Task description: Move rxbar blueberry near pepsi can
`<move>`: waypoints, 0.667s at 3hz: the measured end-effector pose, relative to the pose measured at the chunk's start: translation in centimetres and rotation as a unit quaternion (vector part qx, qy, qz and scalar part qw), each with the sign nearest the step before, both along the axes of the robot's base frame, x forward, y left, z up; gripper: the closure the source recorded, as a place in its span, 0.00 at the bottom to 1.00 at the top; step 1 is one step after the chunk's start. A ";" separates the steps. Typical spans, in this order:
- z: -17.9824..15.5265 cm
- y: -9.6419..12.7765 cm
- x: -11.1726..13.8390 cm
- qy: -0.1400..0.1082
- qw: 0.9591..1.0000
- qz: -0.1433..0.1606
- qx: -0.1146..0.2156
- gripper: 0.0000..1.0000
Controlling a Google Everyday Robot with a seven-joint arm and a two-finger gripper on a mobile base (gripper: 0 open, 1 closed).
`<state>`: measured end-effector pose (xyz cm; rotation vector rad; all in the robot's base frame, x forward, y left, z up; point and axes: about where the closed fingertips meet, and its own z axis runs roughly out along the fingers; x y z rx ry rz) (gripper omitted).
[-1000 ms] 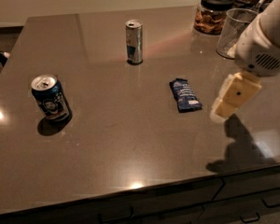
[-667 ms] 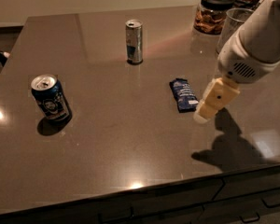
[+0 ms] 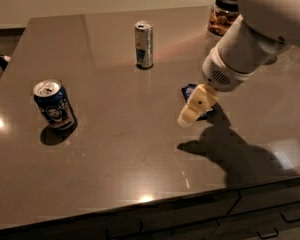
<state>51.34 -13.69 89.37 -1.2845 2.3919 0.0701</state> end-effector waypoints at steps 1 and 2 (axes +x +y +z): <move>-1.3 1.6 1.8 0.006 1.000 -0.001 0.008 0.00; -2.2 1.8 3.6 0.008 1.000 -0.010 0.011 0.00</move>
Offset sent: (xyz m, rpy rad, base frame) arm 0.0595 0.0175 -0.0319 0.0303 0.0194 -0.0436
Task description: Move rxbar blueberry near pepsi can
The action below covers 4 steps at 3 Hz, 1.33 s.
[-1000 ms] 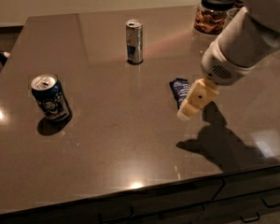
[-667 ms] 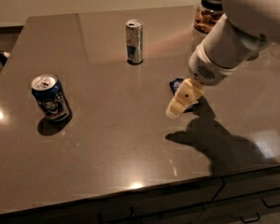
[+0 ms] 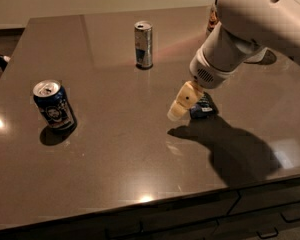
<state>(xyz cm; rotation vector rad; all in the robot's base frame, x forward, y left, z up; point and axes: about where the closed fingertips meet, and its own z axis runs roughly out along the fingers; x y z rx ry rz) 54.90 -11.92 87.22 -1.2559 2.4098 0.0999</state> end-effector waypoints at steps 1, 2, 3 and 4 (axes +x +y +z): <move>-0.6 -0.6 1.6 0.001 1.000 -0.011 -0.002 0.00; -1.2 -1.4 2.8 0.001 1.000 -0.013 -0.011 0.00; -2.0 -3.1 3.5 0.006 1.000 -0.021 -0.021 0.00; -2.3 -4.0 3.6 0.014 0.999 -0.018 -0.021 0.15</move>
Offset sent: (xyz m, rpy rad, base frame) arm 0.0430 -0.0262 -0.0217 -0.0435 0.0037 -0.0350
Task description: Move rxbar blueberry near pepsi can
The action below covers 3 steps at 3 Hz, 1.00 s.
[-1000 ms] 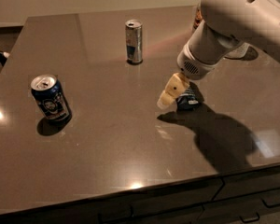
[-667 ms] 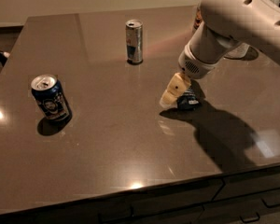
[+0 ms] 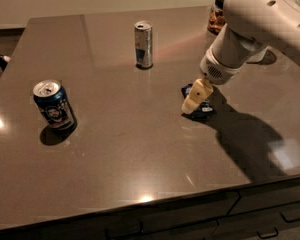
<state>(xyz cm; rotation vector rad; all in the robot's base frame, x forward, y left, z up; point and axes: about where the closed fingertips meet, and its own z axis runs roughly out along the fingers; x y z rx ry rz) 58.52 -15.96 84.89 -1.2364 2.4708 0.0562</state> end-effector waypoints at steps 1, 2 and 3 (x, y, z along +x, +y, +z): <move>-0.5 -0.8 -0.2 0.011 1.000 0.007 -0.004 0.38; -0.9 -1.3 -0.5 0.020 1.000 0.011 -0.010 0.61; -0.4 -1.3 -0.5 0.020 1.000 0.011 -0.010 0.85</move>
Offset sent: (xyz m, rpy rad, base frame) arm -0.0165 -0.0268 -0.0234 -0.0495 0.0871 0.0361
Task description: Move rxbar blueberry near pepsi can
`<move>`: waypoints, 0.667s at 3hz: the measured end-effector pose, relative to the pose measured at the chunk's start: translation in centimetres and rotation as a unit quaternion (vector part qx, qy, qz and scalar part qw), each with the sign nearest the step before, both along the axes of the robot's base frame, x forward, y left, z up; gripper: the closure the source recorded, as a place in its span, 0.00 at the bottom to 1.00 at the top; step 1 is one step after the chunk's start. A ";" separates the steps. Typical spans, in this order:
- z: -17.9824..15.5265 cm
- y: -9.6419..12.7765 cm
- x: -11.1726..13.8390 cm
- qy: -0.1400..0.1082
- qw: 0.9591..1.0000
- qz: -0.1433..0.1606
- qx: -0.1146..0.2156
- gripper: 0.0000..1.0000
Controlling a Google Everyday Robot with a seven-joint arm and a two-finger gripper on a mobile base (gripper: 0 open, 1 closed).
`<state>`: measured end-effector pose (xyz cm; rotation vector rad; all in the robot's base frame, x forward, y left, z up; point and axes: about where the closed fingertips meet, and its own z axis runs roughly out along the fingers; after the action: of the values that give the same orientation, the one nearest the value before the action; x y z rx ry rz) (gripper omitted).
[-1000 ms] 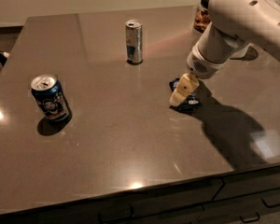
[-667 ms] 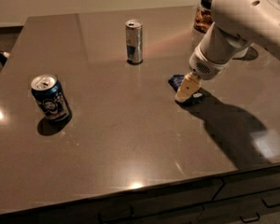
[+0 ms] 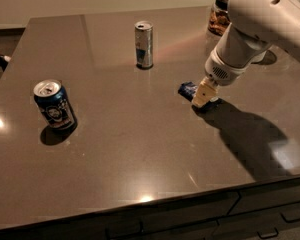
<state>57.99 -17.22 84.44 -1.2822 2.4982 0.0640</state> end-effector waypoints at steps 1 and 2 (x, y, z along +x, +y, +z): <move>0.1 0.4 -0.3 0.003 1.000 0.009 0.002 1.00; 0.4 3.7 -2.7 0.025 0.997 0.078 0.014 1.00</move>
Offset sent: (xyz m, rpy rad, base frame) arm -0.0626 0.0775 0.0104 0.0630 0.1124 0.3475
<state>55.25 -13.57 84.86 -1.4798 2.4248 0.1688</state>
